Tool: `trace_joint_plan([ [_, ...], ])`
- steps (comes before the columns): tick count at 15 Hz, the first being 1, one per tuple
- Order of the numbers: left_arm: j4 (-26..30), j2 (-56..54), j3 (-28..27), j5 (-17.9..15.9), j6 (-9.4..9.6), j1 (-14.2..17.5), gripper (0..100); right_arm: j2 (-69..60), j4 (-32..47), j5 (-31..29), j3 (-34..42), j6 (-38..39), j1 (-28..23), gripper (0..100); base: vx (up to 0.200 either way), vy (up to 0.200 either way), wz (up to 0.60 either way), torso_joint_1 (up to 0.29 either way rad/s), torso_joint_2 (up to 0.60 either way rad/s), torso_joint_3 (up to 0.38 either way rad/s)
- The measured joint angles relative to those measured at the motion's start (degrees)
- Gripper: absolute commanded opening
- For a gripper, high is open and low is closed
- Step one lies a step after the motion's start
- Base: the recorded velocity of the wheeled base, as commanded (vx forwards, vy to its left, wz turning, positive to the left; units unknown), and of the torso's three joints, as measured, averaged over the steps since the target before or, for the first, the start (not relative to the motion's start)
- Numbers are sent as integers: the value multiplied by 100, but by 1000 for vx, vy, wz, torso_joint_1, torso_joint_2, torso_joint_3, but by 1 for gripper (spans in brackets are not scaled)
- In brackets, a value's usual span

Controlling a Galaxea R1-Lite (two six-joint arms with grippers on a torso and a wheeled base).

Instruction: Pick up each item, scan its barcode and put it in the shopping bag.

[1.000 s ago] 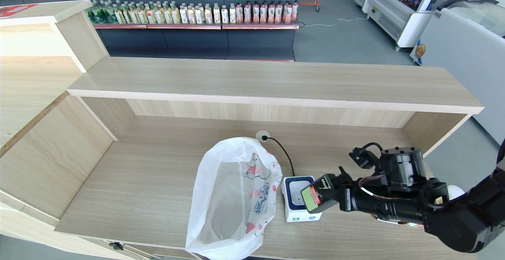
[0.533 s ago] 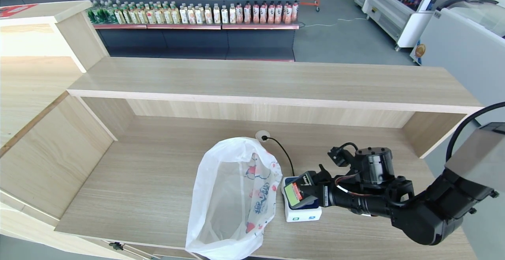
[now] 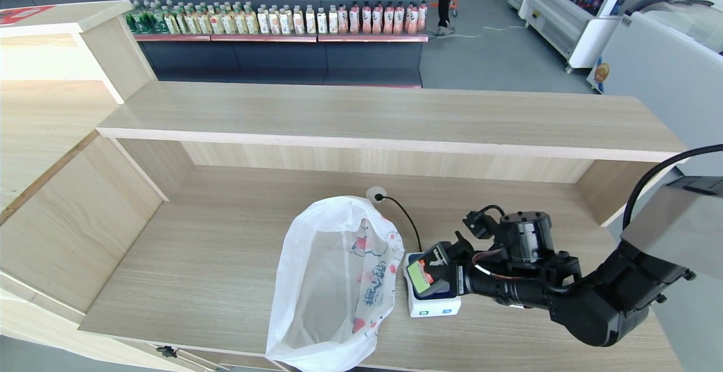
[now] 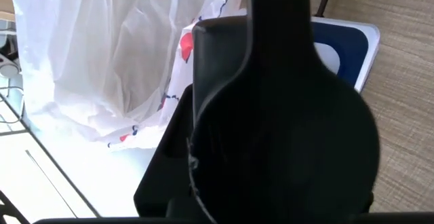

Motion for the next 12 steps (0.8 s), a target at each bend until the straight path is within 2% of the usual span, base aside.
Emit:
trace_joint_plan([
  [4,0,0,0,0,2,0,100,-800,213,11,11,9,-4,0,0,0,0,0,0,0],
  [7,0,0,0,0,2,0,100,-1952,1313,13,50,-7,-44,0,0,0,0,0,0,0],
  [9,0,0,0,0,-4,0,100,-2616,1990,18,67,-16,-61,0,0,200,0,7,-2,5],
  [12,6,0,0,-2,0,0,100,-2999,2139,21,26,-32,-69,0,0,200,0,-4,-1,4],
])
